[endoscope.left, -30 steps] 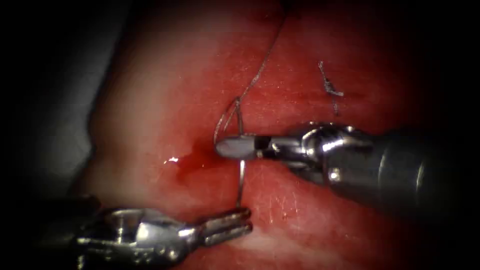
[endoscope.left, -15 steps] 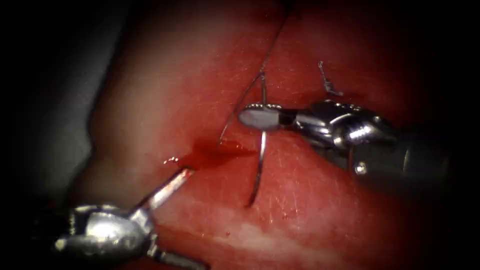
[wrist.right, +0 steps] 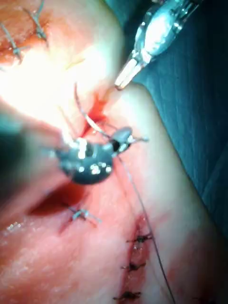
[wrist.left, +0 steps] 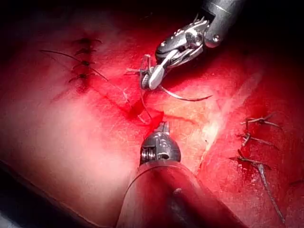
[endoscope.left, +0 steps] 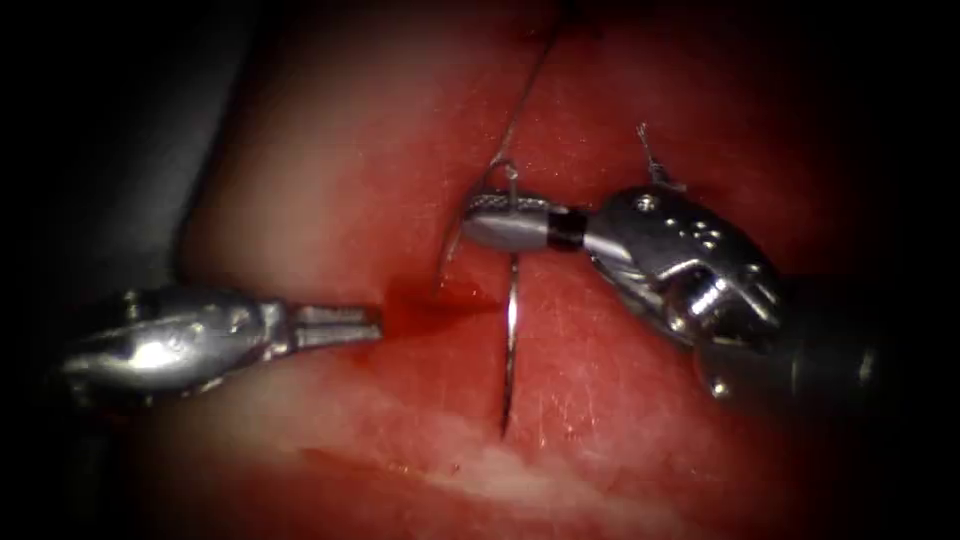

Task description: Wound Closure

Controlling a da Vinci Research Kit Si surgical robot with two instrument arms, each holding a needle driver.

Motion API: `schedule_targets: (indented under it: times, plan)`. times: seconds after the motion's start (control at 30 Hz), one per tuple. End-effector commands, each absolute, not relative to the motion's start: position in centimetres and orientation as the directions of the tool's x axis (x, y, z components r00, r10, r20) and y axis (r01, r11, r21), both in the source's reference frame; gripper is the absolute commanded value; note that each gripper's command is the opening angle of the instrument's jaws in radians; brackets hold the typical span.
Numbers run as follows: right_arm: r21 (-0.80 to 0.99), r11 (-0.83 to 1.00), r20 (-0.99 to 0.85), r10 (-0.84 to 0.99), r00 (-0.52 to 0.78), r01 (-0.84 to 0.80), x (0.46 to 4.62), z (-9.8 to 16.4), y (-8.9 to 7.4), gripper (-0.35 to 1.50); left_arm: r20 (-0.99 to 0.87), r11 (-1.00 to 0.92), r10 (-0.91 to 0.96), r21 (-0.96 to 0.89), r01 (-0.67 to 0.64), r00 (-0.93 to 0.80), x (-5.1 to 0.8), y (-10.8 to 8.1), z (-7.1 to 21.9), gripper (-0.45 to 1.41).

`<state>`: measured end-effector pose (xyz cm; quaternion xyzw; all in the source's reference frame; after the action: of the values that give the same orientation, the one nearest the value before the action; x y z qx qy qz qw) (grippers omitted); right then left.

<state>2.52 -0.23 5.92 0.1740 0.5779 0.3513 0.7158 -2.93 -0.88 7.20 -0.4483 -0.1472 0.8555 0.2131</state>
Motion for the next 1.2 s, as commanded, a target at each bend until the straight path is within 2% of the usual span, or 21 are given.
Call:
schedule_targets:
  times: [0.03,0.33,1.2]
  plan:
    - [0.644,0.704,-0.715,0.693,0.090,-0.300,2.59,6.0,-0.2,-0.35,-0.694,-0.870,0.487,-0.439,-0.224,-0.530,-3.02,-0.9,7.3,-0.45]
    - [0.595,0.750,-0.761,0.641,0.097,-0.290,2.59,6.0,-0.2,-0.35,-0.612,-0.883,0.442,-0.424,-0.200,-0.656,-3.27,-1.0,7.9,-0.45]
    - [0.428,0.869,-0.871,0.470,0.143,-0.247,2.69,5.9,-0.2,-0.35,-0.538,-0.892,0.393,-0.419,-0.169,-0.745,-3.37,-0.6,8.5,-0.45]
